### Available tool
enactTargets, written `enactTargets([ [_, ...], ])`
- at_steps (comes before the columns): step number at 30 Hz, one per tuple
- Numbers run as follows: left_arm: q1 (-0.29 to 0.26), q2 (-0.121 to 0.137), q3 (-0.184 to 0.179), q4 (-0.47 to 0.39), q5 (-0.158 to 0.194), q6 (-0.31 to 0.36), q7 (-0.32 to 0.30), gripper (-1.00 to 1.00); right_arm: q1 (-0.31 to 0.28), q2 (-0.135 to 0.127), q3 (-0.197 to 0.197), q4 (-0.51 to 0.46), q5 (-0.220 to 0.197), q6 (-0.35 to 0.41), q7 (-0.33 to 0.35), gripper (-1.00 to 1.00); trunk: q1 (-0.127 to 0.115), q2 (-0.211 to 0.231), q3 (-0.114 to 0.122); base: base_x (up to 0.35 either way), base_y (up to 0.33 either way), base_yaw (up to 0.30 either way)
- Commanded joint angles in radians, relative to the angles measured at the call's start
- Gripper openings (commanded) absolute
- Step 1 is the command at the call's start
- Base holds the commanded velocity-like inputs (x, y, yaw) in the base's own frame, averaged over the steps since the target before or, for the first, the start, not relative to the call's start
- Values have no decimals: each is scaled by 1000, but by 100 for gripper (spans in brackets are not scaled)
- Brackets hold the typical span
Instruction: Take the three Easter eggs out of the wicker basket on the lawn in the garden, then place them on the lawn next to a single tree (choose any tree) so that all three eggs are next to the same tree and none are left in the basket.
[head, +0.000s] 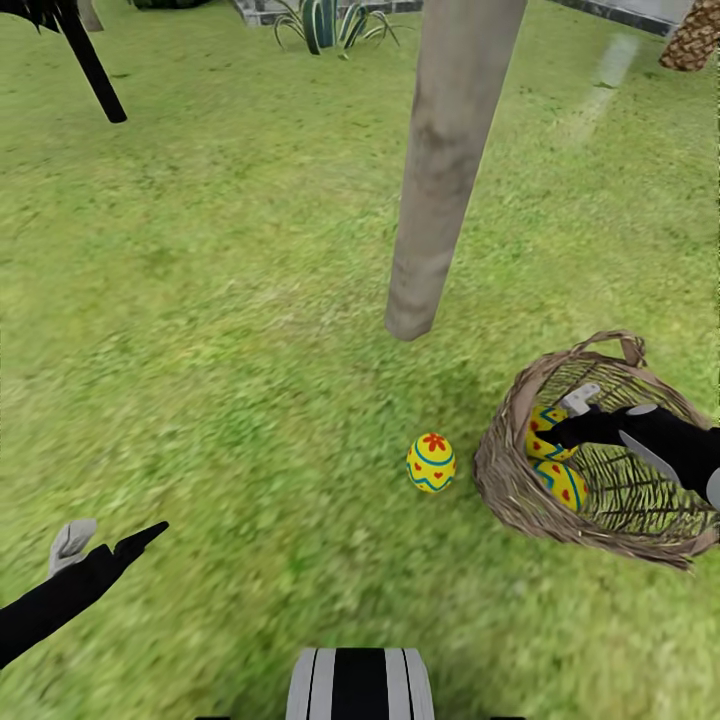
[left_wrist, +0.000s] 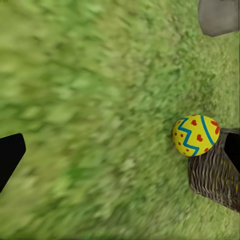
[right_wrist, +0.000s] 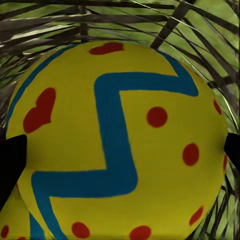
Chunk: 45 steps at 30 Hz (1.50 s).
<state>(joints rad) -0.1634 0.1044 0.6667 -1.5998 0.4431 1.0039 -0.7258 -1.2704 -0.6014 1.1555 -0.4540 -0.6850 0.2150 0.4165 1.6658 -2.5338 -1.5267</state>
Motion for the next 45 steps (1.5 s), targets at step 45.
enactTargets([
  [45, -1, 1, 5, 0, -6, 3, -2, 100, -1, 0, 1, -3, -10, -33, -2, -100, -12, 6, 104, -70, 0, 0],
])
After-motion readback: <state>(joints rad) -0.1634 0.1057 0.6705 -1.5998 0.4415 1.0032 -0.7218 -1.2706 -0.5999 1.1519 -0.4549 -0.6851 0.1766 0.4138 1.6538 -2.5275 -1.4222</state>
